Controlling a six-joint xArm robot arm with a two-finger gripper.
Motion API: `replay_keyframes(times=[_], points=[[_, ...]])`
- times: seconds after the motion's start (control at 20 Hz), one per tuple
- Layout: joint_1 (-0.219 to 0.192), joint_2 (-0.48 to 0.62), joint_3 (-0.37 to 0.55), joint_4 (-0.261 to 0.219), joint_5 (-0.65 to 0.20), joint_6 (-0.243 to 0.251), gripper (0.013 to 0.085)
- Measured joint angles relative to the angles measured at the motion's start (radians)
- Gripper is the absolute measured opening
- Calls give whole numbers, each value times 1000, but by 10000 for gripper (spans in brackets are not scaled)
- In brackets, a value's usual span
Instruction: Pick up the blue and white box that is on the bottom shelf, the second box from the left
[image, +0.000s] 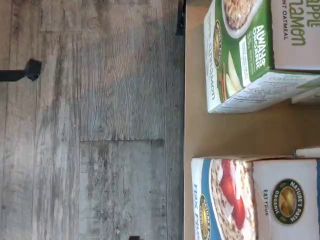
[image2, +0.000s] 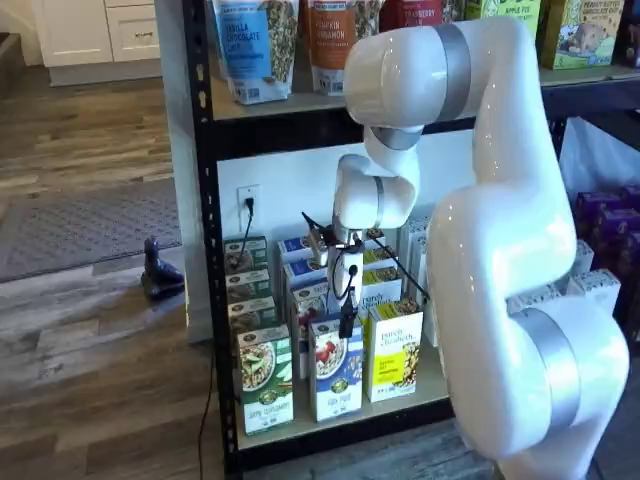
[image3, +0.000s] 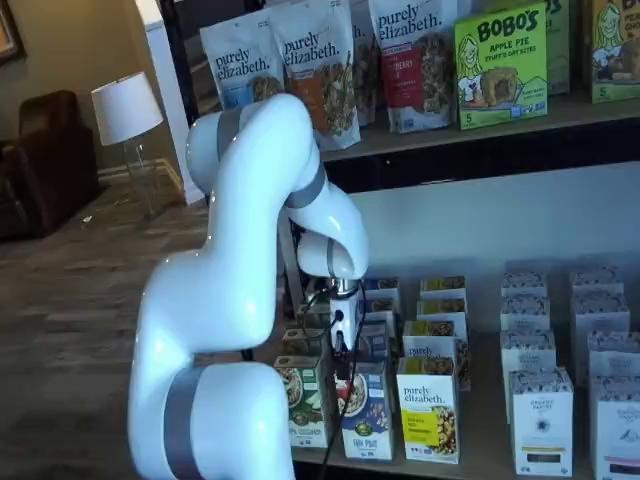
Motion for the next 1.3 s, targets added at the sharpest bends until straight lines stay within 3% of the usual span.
replay_keyframes(times=[0.55, 1.3], points=[[23, 38, -77, -70, 40, 85, 850], [16, 196, -255, -93, 50, 99, 850]])
